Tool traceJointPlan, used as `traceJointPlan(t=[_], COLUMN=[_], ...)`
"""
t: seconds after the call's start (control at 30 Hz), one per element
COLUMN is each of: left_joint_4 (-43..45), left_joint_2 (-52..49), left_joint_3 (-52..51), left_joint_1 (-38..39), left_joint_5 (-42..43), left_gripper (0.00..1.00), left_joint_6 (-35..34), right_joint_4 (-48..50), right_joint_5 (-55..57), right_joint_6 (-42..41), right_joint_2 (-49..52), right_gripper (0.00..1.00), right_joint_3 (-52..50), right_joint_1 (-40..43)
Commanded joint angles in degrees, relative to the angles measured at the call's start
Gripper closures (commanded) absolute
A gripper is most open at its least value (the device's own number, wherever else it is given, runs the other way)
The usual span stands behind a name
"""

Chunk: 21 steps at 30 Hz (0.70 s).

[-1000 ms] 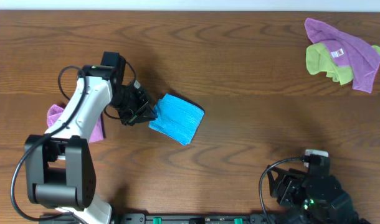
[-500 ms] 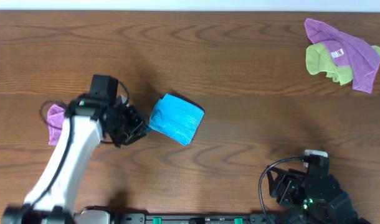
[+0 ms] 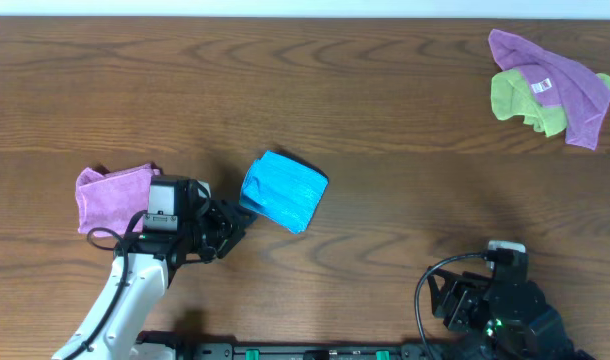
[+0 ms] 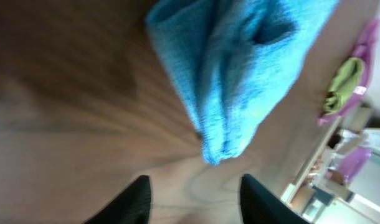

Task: Fold the cloth
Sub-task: 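Retract the right gripper and grasp the blue bundle's left edge with the left gripper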

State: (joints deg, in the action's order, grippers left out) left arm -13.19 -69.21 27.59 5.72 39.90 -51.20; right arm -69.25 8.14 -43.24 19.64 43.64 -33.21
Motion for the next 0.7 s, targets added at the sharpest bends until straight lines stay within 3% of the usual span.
traceJointPlan(t=[0.0,0.07,0.1,0.17,0.2,0.67], left_joint_4=[2.51,3.45,3.34,3.3,3.32,4.98], left_joint_2=[0.5,0.48,0.48,0.48,0.48,-0.26], left_joint_3=[-0.04,-0.04,-0.04,-0.04,-0.04,-0.07], left_joint_1=[0.7,1.11,1.14,1.14,1.14,1.38], left_joint_5=[2.69,2.99,3.02,3.21,3.13,-6.51], left_gripper=[0.46,0.44,0.37,0.11,0.03,0.05], left_joint_6=[-0.02,-0.07,-0.11,-0.09,-0.09,-0.09], right_joint_4=[0.0,0.0,0.0,0.0,0.0,0.09], right_joint_5=[-0.02,-0.02,-0.02,-0.02,-0.02,-0.68], right_joint_6=[-0.33,-0.33,-0.33,-0.33,-0.24,0.07], right_joint_2=[-0.13,-0.13,-0.13,-0.13,-0.13,-0.13], right_gripper=[0.36,0.36,0.35,0.35,0.36,0.36], right_joint_3=[-0.07,-0.07,-0.07,-0.07,-0.07,-0.07], right_joint_1=[0.28,0.28,0.31,0.31,0.31,0.31])
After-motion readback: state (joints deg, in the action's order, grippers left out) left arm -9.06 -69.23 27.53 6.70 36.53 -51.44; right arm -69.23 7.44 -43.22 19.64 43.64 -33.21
